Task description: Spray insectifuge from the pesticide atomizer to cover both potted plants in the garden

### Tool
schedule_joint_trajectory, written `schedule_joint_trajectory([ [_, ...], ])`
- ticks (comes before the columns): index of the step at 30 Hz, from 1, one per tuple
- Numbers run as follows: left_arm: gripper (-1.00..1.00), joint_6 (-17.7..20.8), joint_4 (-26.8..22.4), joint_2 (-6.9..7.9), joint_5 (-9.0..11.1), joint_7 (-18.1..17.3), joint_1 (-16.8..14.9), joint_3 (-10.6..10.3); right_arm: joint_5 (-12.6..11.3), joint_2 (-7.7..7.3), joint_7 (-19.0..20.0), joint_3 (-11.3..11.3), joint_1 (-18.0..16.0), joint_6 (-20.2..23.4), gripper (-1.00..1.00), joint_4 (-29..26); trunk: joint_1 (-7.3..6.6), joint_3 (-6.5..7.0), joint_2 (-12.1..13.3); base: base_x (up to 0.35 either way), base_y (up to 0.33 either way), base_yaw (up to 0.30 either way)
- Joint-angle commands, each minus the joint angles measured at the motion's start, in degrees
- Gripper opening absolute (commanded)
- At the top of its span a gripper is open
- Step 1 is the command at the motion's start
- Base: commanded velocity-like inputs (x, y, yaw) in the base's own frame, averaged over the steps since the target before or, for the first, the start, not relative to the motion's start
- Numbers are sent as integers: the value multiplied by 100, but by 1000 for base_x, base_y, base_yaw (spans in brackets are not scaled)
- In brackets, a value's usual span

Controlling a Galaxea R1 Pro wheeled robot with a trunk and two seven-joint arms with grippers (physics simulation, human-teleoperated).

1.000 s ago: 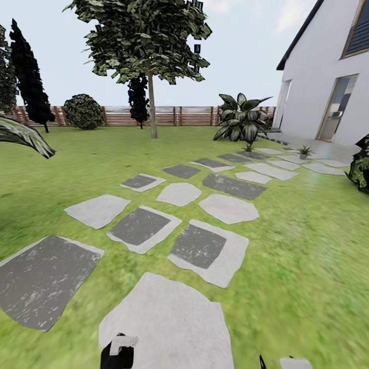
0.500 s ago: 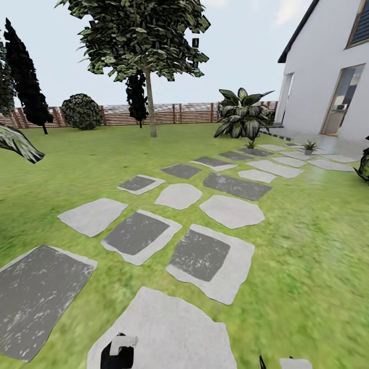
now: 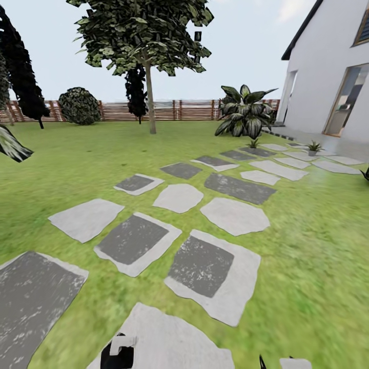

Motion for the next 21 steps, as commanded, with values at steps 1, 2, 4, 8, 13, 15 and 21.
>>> schedule_joint_trajectory([
  [1, -100, -19, 4, 0, 12, 19, -4, -18, 25, 0, -23, -1, -3, -14, 100, 3, 2, -14, -2, 335, 0, 0],
  [2, -100, -19, 4, 0, 12, 19, -4, -18, 25, 0, -23, -1, -3, -14, 100, 4, 2, -23, -2, 335, 0, 0],
  [4, -100, -19, 4, 0, 12, 19, -4, -18, 25, 0, -22, -1, -3, -14, 100, 4, 2, -41, -2, 335, 0, 0],
  [8, -100, -19, 4, 0, 12, 19, -4, -18, 25, 0, -20, -1, -3, -14, 100, 4, 2, -77, -2, 335, 0, 0],
  [13, -100, -19, 4, 0, 12, 19, -4, -18, 25, 0, -23, -1, -3, -14, 100, 4, 2, -123, -2, 335, 0, 0],
  [15, -100, -19, 4, 0, 12, 19, -4, -18, 25, 0, -22, -1, -3, -14, 100, 4, 2, -141, -2, 335, 0, 0],
  [21, -100, -19, 4, 0, 12, 19, -4, -18, 25, 0, -21, -1, -3, -14, 100, 4, 2, -195, -2, 335, 0, 0],
])
